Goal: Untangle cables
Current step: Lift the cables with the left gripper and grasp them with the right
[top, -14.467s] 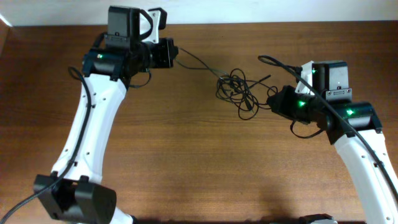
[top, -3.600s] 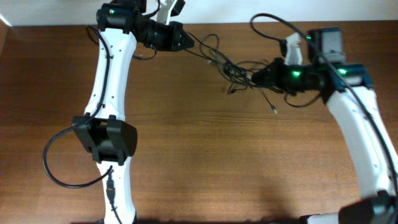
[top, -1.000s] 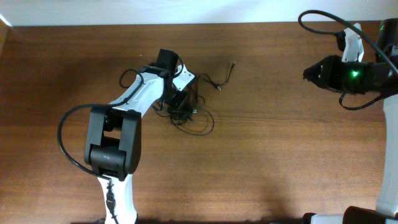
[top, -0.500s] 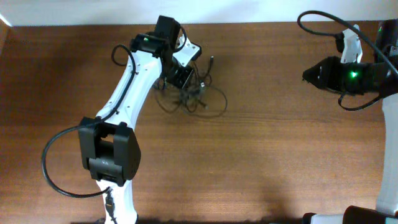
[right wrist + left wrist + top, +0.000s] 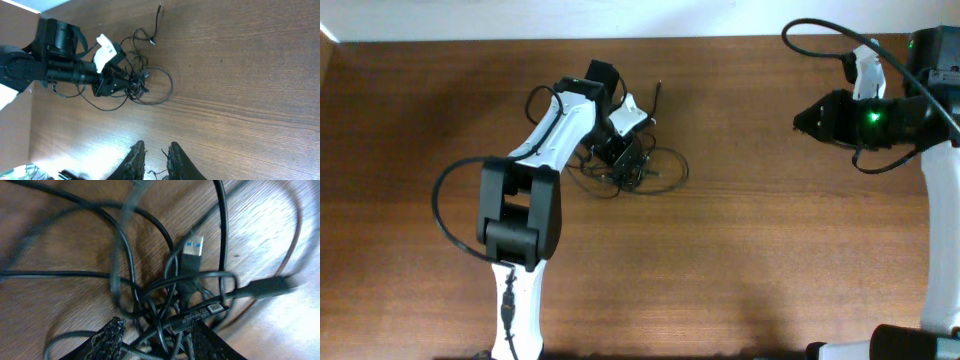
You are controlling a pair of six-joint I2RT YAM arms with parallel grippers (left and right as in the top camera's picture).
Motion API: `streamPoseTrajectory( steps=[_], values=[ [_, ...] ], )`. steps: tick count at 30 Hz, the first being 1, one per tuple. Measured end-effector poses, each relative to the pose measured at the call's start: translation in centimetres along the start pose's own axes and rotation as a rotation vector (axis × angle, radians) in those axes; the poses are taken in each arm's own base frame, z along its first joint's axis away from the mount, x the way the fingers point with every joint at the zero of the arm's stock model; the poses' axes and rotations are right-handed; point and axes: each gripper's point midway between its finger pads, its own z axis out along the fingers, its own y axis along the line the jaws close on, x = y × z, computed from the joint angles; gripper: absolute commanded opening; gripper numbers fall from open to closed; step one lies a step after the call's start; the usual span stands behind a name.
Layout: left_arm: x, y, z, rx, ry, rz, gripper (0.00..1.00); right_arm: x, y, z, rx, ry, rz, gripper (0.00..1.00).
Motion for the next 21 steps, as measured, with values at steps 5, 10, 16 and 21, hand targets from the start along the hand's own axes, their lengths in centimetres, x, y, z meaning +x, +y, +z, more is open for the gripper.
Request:
streamPoseTrajectory(
  steps=[5,10,16,21],
  values=[
    [-0.3,0.4,1.3,0.000,-0.007,0.014,0.47,-0.1,-0.6,0.8,0.001,0.022,0.015,0.18],
    [-0.6,-0.3,1.9,0.054,-0.022,0.002,0.00,-0.1,-0.7,1.0,0.002,0.025,0.018,0.18],
    [-4.3,-1.8,-4.9,0.187,-0.120,-0.091,0.00,0.4,1.5,2.1,-0.027,0.051,-0.036,0.21],
    [-10.4,-2.9,-18.3,0.169,-0.429,-0.131,0.00,-0.5,5.0,3.6,-0.080,0.013,-0.095,0.25]
  ],
)
